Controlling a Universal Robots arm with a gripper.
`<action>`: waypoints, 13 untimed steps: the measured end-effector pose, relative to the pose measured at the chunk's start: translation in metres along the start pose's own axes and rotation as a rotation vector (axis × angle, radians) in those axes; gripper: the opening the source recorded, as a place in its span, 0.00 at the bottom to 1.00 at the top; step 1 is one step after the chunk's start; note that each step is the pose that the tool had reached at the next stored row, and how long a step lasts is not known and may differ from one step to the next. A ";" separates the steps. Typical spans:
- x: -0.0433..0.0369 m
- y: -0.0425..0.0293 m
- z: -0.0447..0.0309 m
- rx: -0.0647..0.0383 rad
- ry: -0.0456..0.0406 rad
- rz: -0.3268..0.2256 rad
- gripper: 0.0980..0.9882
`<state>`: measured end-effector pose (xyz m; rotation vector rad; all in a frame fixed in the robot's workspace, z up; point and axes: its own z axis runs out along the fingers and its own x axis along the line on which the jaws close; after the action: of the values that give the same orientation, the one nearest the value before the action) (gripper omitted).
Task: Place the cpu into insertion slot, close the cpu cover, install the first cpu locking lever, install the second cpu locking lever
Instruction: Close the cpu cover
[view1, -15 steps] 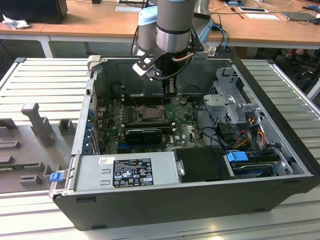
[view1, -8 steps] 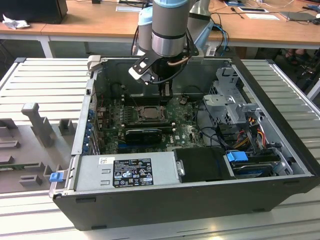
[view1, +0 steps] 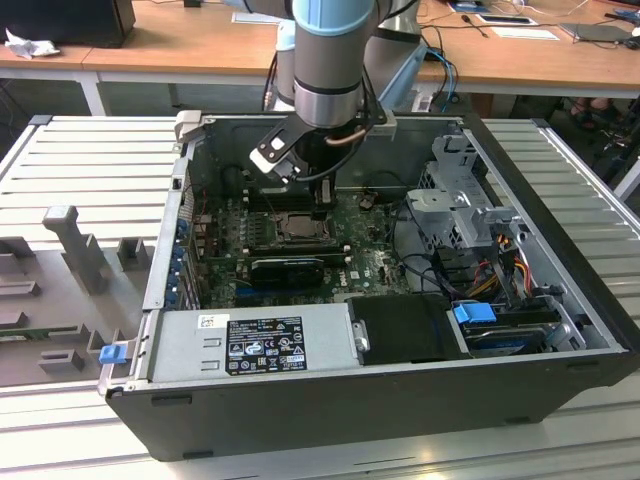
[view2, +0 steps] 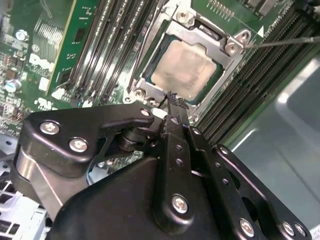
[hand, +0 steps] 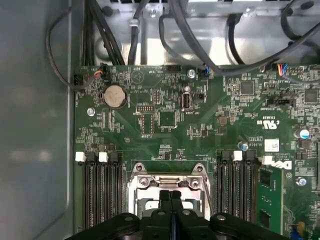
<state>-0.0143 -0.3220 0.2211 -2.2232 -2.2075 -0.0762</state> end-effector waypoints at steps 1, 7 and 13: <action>-0.0001 -0.0011 0.0005 0.000 0.0003 -0.001 0.01; 0.0001 -0.0139 0.0008 0.000 0.0011 -0.003 0.01; 0.0001 -0.0237 0.0006 0.000 0.0010 -0.003 0.01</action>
<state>-0.0380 -0.3217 0.2198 -2.2196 -2.2100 -0.0772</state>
